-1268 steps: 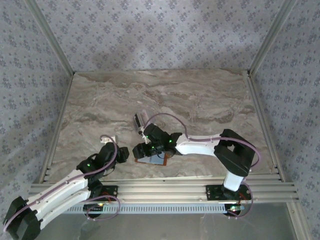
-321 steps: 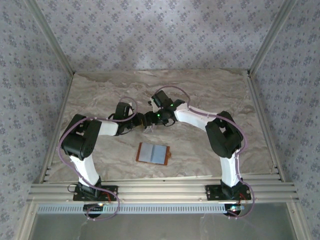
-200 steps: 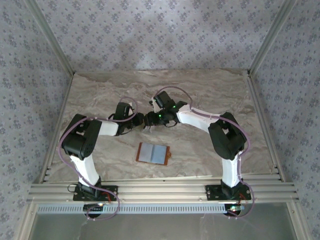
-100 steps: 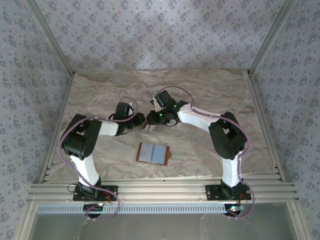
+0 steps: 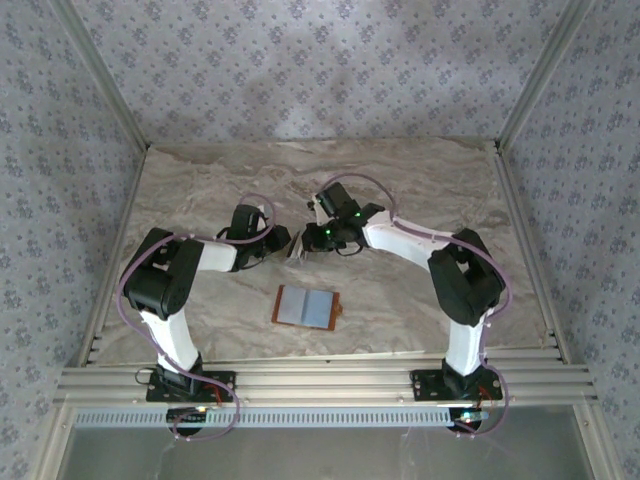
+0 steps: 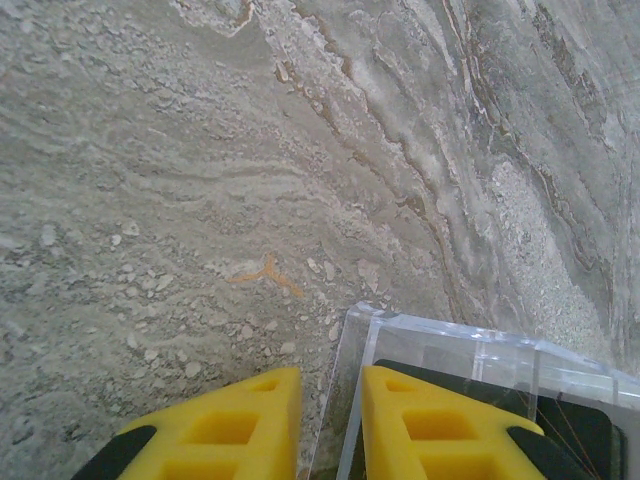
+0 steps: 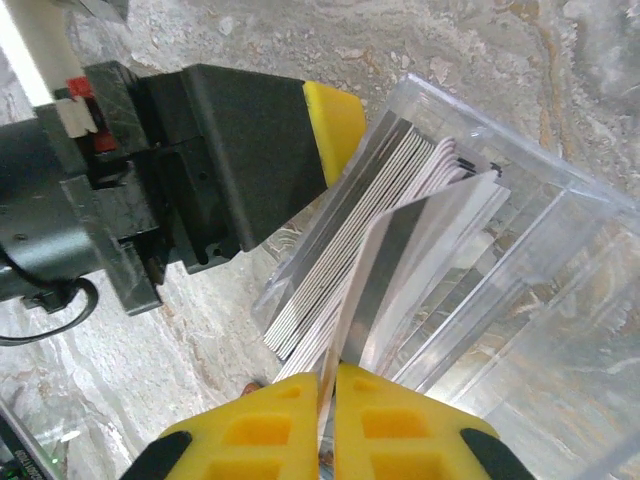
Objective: Put the credit cards into the card holder
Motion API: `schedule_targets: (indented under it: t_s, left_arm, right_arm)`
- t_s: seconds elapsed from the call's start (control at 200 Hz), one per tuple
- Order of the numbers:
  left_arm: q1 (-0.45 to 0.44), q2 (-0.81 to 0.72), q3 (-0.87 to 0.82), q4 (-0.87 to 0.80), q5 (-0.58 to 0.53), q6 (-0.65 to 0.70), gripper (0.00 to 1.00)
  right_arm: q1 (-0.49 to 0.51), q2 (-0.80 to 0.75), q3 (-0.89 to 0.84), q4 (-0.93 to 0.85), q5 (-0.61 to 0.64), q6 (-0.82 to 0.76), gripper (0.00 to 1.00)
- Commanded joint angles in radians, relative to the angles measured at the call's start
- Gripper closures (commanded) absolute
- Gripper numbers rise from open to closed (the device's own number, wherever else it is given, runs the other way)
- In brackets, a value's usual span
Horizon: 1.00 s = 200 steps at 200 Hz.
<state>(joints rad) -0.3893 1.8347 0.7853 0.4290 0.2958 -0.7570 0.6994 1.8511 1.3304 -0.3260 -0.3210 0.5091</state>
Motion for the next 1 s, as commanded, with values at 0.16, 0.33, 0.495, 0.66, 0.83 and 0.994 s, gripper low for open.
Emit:
schedule_targets:
  t_s: [0.16,0.33,0.495,0.66,0.83,0.994]
  left_arm:
    - [-0.019,0.019,-0.038,-0.04,0.015,0.0,0.77]
    - [-0.019,-0.026,-0.051,-0.051,0.02,0.005,0.77]
    - [-0.018,-0.077,-0.064,-0.073,0.017,0.012,0.76]
    - [-0.018,-0.111,-0.075,-0.085,0.02,0.014,0.74]
    - [-0.016,-0.173,-0.092,-0.118,0.009,0.023,0.7]
    - [-0.016,-0.283,-0.135,-0.166,-0.02,0.034,0.61]
  right_arm:
    - [-0.012,-0.089,-0.041,-0.038,0.03,0.023,0.92]
    - [-0.013,-0.127,-0.067,-0.046,0.055,0.026,0.94]
    - [-0.014,-0.171,-0.102,-0.043,0.082,0.032,0.96]
    - [-0.019,-0.197,-0.129,-0.038,0.085,0.037,0.97]
    - [-0.023,-0.24,-0.186,-0.024,0.09,0.041,0.98]
    - [-0.023,-0.317,-0.246,0.009,0.125,0.053,0.99]
